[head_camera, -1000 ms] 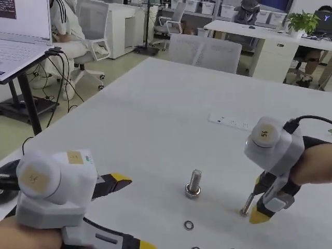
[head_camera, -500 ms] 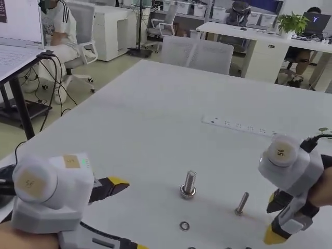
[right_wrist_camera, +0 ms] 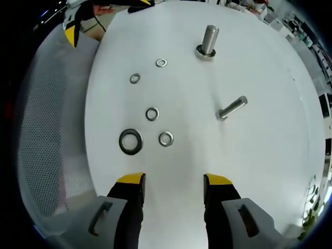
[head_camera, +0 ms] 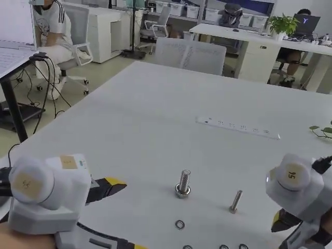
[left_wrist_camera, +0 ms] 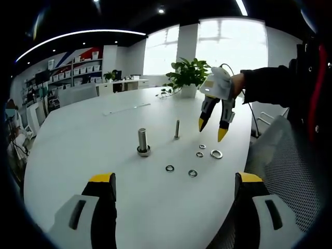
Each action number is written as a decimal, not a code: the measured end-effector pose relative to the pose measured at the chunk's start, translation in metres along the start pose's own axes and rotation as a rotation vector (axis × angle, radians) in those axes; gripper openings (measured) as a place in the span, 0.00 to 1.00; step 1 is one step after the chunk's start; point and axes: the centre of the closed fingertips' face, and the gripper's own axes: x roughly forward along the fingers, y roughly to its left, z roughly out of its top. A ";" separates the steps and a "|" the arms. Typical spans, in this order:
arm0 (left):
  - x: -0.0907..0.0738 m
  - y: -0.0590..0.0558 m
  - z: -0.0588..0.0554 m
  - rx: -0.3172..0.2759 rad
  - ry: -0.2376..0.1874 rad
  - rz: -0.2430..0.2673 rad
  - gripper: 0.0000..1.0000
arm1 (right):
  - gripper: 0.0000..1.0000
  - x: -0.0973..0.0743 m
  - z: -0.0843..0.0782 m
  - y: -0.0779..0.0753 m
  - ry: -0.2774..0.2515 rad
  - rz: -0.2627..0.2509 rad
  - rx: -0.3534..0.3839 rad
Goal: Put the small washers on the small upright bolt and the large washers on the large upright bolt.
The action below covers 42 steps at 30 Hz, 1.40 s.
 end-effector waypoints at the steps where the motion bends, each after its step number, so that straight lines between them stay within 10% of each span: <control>1: 0.000 0.000 0.000 0.000 -0.001 0.000 0.95 | 0.47 0.000 0.000 0.003 -0.002 0.000 -0.004; 18: -0.002 -0.002 0.002 0.005 -0.004 0.002 0.95 | 0.47 0.006 0.029 0.046 -0.041 0.026 -0.093; 42: -0.004 -0.002 0.004 0.002 -0.011 0.008 0.95 | 0.35 0.019 0.044 0.054 -0.028 0.022 -0.184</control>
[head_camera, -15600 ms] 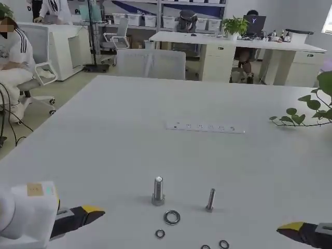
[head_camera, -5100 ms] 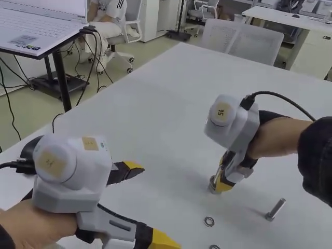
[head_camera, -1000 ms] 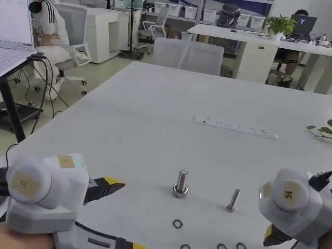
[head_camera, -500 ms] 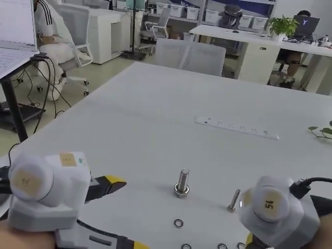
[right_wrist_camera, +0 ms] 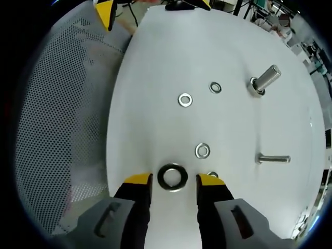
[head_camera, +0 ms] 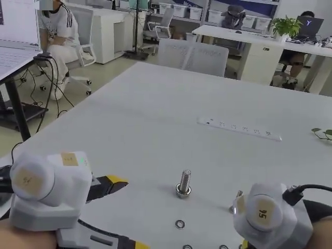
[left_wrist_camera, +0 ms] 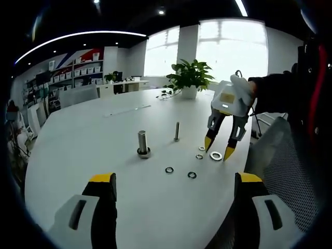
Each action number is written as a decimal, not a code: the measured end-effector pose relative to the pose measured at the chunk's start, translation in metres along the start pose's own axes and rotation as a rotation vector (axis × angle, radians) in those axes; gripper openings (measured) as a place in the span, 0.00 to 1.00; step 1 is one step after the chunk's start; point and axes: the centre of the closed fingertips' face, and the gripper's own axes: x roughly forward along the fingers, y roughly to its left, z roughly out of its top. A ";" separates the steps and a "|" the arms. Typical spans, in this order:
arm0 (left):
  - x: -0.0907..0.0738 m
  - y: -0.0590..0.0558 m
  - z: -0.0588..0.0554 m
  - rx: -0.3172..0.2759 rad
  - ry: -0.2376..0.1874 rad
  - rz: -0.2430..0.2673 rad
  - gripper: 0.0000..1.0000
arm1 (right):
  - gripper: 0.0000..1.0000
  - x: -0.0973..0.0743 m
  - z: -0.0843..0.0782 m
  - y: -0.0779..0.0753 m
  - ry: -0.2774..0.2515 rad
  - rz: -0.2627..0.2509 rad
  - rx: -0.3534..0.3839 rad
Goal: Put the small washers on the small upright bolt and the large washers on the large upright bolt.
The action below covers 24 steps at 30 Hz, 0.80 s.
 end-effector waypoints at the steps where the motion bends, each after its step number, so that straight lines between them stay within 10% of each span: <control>1: 0.000 0.000 0.000 -0.001 0.000 0.000 0.95 | 0.34 0.000 0.000 0.000 -0.001 -0.001 -0.002; 24: -0.001 -0.003 0.002 0.002 -0.010 -0.002 0.93 | 0.25 0.000 -0.003 0.001 0.007 -0.004 0.026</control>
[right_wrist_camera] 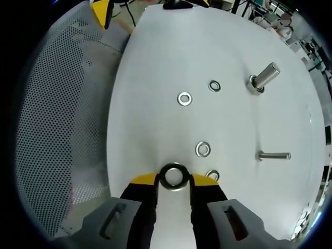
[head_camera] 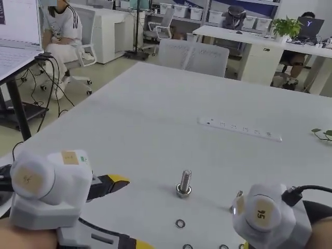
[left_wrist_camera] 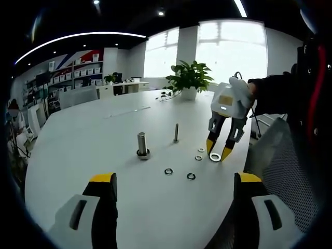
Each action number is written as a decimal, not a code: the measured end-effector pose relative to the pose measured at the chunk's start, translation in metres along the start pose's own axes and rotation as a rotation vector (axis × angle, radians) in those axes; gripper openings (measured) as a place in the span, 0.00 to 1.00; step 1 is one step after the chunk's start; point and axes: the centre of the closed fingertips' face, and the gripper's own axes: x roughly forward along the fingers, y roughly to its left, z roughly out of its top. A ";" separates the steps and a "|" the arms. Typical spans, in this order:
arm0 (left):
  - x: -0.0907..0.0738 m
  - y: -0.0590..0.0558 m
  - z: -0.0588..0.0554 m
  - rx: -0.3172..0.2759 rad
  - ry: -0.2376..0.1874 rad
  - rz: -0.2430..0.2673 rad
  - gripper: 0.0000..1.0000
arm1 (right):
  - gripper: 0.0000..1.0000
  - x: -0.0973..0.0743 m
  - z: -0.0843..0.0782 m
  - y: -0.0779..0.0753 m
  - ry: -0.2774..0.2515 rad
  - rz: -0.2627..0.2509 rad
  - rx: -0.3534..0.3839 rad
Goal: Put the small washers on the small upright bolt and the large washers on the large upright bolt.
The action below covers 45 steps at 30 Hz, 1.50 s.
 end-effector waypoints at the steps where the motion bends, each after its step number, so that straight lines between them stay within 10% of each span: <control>1: 0.000 0.000 0.000 0.000 0.000 0.000 0.93 | 0.24 0.000 0.000 0.000 0.000 0.001 -0.001; 22: 0.001 0.000 -0.001 -0.004 0.003 0.000 0.93 | 0.23 -0.009 0.009 -0.007 0.011 0.017 -0.013; 45: -0.001 0.003 -0.002 -0.006 -0.002 0.006 0.93 | 0.23 -0.050 0.057 -0.048 -0.006 -0.052 -0.108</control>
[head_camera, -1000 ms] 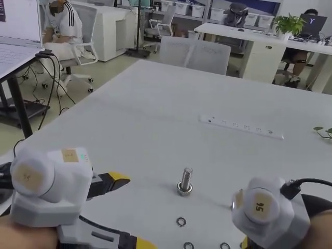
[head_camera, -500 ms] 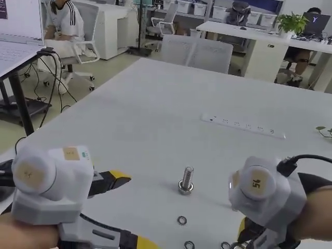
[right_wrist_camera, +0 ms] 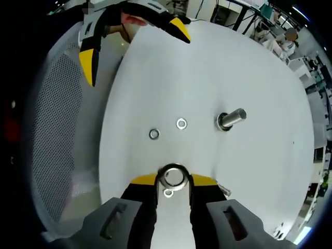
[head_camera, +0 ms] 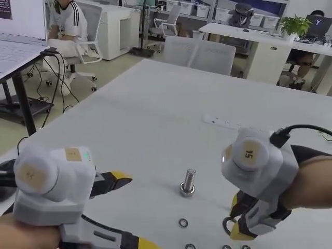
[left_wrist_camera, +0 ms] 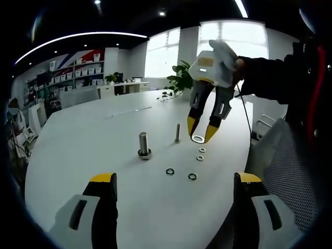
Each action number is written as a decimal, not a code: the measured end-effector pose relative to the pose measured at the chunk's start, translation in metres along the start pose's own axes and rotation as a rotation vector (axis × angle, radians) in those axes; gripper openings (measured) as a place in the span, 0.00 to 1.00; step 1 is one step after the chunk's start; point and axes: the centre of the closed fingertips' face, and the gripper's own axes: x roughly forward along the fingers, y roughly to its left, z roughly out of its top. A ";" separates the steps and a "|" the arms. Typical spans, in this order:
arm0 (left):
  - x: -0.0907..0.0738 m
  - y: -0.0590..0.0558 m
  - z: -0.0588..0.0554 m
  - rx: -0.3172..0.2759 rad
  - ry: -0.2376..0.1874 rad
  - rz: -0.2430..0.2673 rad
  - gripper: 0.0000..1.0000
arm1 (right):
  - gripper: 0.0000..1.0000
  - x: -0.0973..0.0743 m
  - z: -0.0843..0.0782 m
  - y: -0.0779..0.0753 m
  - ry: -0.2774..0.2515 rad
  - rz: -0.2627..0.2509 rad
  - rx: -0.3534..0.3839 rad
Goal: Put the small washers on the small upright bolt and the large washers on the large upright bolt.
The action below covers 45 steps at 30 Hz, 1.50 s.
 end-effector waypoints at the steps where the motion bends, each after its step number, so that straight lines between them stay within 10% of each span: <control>1: 0.000 0.000 0.000 0.000 -0.001 0.002 0.93 | 0.23 -0.003 0.003 -0.003 -0.003 -0.004 -0.006; 45: -0.003 0.015 -0.011 -0.048 0.002 0.049 0.93 | 0.23 -0.011 0.072 -0.076 -0.050 -0.048 -0.113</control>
